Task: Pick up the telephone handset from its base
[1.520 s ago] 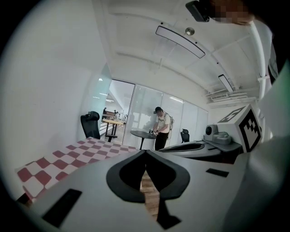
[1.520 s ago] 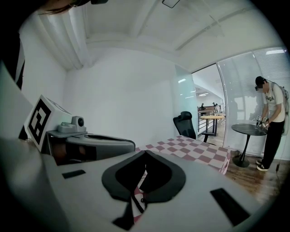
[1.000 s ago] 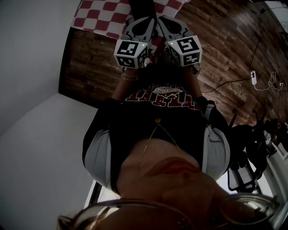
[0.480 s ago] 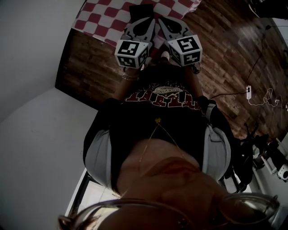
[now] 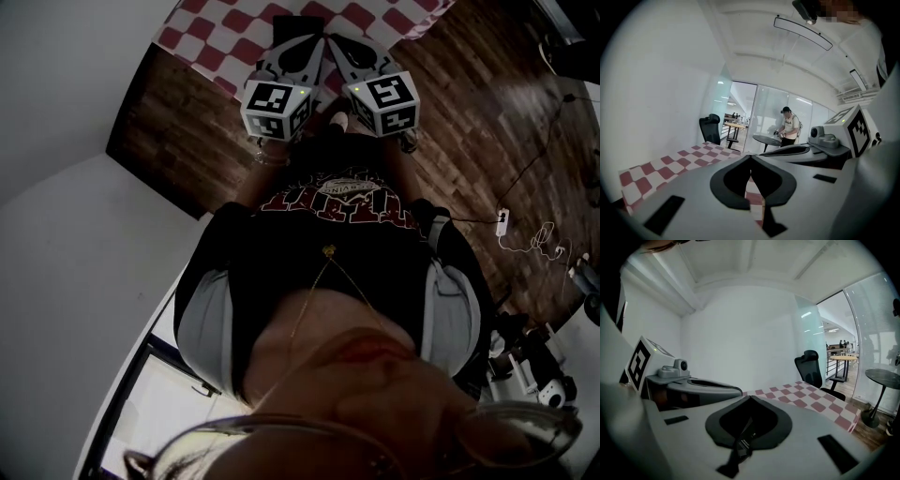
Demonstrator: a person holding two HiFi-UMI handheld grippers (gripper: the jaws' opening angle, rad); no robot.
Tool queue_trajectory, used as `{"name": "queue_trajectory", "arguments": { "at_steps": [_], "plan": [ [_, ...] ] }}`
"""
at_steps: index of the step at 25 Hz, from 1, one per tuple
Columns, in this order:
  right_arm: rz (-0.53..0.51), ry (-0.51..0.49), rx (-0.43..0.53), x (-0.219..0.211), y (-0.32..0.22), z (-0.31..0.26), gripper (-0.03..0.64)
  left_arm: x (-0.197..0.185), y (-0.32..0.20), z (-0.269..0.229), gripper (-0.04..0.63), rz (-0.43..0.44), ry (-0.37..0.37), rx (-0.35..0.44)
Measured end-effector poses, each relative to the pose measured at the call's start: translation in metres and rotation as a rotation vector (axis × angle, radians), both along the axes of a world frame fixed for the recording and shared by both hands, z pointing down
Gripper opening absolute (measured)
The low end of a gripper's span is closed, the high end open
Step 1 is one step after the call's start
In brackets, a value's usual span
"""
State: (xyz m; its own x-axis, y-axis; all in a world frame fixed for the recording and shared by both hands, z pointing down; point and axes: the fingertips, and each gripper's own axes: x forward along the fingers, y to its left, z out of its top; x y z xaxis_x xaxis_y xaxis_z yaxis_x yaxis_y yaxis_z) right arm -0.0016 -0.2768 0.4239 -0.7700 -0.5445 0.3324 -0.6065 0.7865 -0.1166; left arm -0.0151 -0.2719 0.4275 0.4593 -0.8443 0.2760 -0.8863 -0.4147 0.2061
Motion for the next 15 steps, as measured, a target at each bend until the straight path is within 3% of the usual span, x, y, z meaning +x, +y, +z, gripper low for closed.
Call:
{"name": "queue_trajectory", "arguments": {
  "at_steps": [9,15],
  "plan": [
    [-0.077,-0.015,-0.023,-0.001,-0.016,0.012,0.017,-0.014,-0.013,0.008,0.011,-0.106,-0.015,-0.013],
    [-0.079,-0.025,-0.042,-0.004,-0.024,0.019,0.017,-0.021,-0.021,0.012,0.011,-0.116,-0.024,-0.027]
  ]
}}
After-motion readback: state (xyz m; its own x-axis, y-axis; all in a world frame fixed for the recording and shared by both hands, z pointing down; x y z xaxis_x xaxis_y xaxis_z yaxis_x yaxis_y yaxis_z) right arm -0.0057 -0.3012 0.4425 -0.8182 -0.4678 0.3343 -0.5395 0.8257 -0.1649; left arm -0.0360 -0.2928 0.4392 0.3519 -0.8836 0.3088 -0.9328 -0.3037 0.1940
